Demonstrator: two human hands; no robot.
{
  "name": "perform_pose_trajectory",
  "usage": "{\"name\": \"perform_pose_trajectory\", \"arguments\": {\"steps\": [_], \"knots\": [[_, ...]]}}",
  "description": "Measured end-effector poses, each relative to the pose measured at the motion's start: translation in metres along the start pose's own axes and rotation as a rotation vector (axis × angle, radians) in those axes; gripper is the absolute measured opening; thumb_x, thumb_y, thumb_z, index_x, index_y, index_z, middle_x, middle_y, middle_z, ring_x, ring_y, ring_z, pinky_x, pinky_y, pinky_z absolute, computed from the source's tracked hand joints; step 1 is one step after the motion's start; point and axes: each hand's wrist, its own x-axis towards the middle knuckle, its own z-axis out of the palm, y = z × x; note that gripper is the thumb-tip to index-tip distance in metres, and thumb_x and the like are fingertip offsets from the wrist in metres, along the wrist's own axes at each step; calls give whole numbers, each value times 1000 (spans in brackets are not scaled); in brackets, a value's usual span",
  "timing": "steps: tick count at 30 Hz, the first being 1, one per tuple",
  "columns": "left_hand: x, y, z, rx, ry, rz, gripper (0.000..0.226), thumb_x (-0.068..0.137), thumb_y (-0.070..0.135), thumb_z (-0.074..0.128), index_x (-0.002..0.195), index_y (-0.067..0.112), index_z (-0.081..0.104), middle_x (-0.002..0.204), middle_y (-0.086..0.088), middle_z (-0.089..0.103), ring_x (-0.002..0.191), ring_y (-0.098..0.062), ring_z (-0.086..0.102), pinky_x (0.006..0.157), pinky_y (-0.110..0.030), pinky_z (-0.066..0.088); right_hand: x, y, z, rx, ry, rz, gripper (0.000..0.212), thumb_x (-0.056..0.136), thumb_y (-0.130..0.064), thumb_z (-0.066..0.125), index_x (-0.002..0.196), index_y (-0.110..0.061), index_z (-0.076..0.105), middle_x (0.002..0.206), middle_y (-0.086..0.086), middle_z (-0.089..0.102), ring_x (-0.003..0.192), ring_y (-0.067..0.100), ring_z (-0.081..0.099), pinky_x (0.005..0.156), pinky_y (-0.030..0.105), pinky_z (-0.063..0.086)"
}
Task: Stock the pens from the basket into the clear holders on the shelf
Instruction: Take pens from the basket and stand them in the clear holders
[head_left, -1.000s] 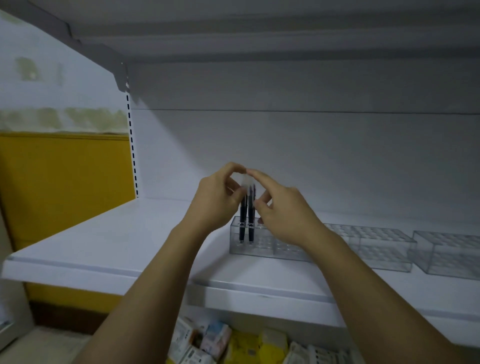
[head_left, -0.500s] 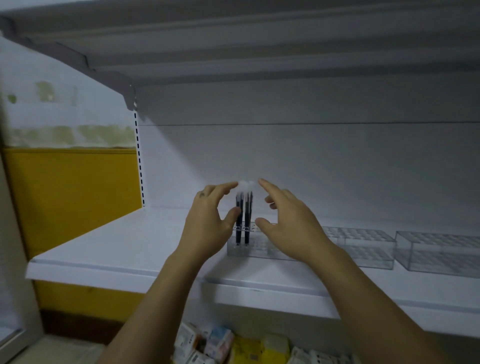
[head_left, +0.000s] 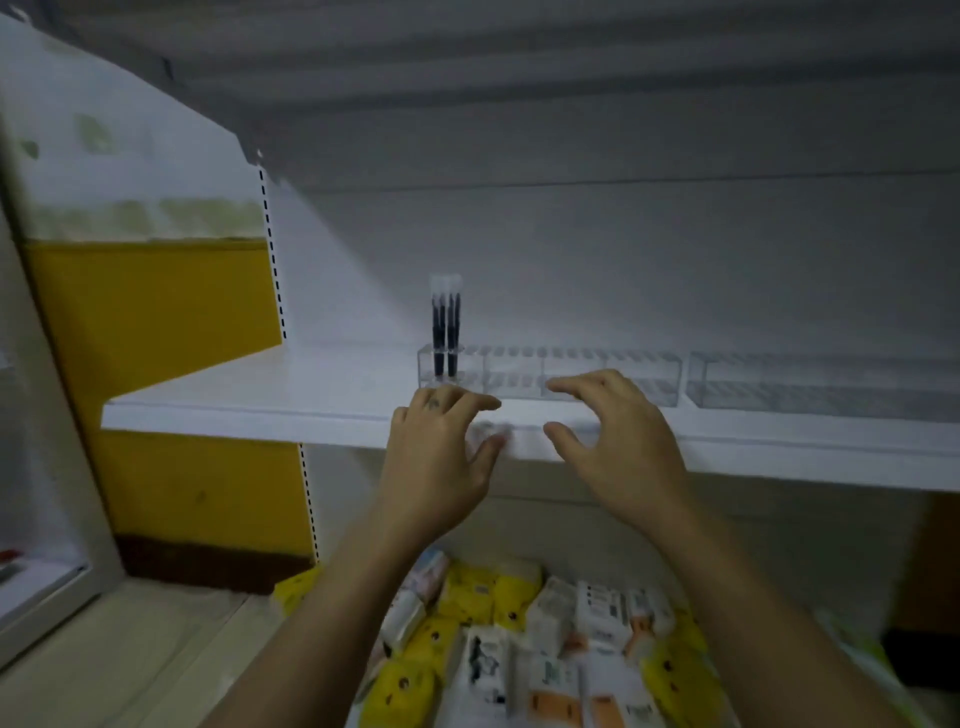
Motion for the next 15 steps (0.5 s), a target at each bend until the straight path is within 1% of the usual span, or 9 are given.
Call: {"name": "perform_pose_trajectory", "arguments": {"steps": [2,3,5,8,11,15], "knots": [[-22,16,7,-12,12,2,28,84,38,57,107,26,66,104,2,63,101,-24,54,82,-38,40,-28,6,-4,49,52,-7,28,86,-23,70,114,-22,66,103,-12,58,95,6,55,83,19,46],[-35,23,12,-19,14,-5,27,83,38,57,105,25,67,100,3,63,98,-25,55,79,-38,40,-42,10,-5,52,52,-9,24,86,-21,71,110,-21,68,98,-11,59,91,6,56,80,18,46],[-59,35,25,-15,-23,-13,27,83,39,56,104,26,67,99,3,63,97,-25,55,78,-38,39,-69,22,-1,41,19,18,22,85,-20,71,107,-19,69,97,-8,61,91,8,58,79,21,47],[-89,45,47,-28,-137,-32,27,87,41,55,110,29,64,106,4,61,104,-23,52,84,-37,36,-105,44,12,7,-89,123,27,87,-26,68,113,-21,66,105,-6,60,97,12,58,81,23,45],[-113,52,76,-59,-271,-46,29,91,41,55,118,31,59,116,8,58,113,-19,47,91,-34,34,-141,67,29,-16,-213,265,34,90,-33,63,122,-25,61,117,-6,57,108,13,55,88,25,45],[-144,58,121,-81,-456,-72,34,92,42,52,124,33,54,124,10,55,120,-17,43,95,-32,31,-189,102,55,-33,-369,412,41,90,-32,64,129,-25,56,130,-4,53,120,17,51,96,28,42]]}}
